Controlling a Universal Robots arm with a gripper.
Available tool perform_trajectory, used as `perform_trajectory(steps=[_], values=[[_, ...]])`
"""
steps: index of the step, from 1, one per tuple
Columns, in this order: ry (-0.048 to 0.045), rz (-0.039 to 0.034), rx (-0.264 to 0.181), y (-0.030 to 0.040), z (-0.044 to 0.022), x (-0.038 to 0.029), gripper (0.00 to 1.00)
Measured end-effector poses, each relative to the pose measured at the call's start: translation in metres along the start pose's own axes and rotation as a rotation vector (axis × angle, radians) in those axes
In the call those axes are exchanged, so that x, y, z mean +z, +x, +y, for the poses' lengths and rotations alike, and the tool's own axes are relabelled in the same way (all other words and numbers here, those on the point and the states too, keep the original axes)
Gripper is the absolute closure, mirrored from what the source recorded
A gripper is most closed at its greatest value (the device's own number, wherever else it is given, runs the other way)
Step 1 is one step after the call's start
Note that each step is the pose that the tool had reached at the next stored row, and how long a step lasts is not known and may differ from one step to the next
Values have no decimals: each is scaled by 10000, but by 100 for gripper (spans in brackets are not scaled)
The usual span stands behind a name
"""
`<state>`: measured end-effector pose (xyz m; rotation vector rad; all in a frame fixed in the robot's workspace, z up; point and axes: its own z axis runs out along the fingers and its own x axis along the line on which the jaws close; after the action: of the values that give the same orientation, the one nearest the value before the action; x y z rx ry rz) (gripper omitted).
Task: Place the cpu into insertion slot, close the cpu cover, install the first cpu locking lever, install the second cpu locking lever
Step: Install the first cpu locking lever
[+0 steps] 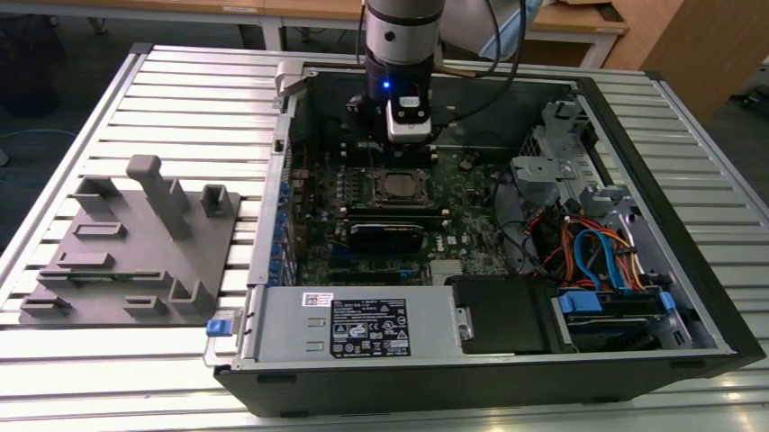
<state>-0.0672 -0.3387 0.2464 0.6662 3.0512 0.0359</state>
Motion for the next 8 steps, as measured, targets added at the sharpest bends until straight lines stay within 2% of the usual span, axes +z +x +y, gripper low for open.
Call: perform_trajectory(steps=[2,8], values=[[-18,18,-430,0,0,7,90],[-50,49,-1246,4,-2,22,90]])
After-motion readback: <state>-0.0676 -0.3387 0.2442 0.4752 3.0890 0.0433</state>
